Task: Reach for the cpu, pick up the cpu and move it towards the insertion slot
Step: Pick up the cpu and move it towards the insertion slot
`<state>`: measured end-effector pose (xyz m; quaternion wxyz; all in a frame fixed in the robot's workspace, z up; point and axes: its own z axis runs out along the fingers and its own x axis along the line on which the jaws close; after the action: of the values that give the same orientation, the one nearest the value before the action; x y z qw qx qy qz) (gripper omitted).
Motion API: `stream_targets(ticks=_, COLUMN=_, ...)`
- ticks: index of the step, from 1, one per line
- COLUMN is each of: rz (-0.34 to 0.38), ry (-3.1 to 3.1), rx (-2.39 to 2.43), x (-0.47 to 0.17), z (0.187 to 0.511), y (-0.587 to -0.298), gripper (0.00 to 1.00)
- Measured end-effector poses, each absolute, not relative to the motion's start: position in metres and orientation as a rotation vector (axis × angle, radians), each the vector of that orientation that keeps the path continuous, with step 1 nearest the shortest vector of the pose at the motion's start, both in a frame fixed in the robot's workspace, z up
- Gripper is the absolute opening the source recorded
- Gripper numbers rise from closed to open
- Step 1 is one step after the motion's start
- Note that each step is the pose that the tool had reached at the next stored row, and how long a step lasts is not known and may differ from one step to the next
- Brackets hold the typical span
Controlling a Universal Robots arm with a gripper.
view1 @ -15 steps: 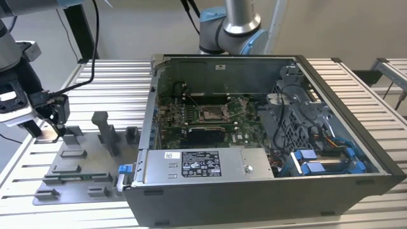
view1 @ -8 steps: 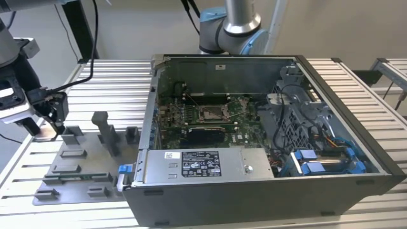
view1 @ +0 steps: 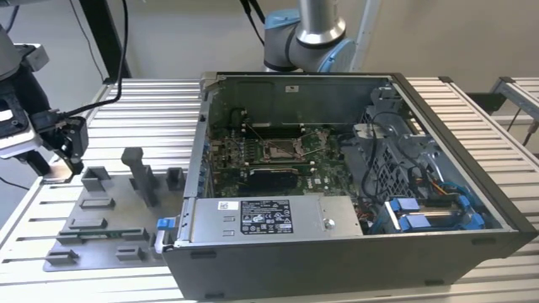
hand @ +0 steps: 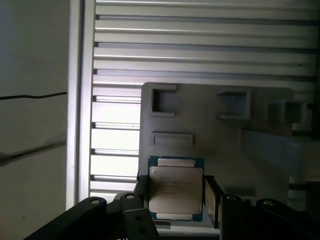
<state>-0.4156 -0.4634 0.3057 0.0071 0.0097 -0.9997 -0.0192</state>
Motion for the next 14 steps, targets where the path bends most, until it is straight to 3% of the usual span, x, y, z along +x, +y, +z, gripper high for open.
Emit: stream_targets(ticks=14, rz=-0.060, ry=-3.127, rx=0.030, x=-0.416, z=0.342, y=-0.463, gripper=0.00)
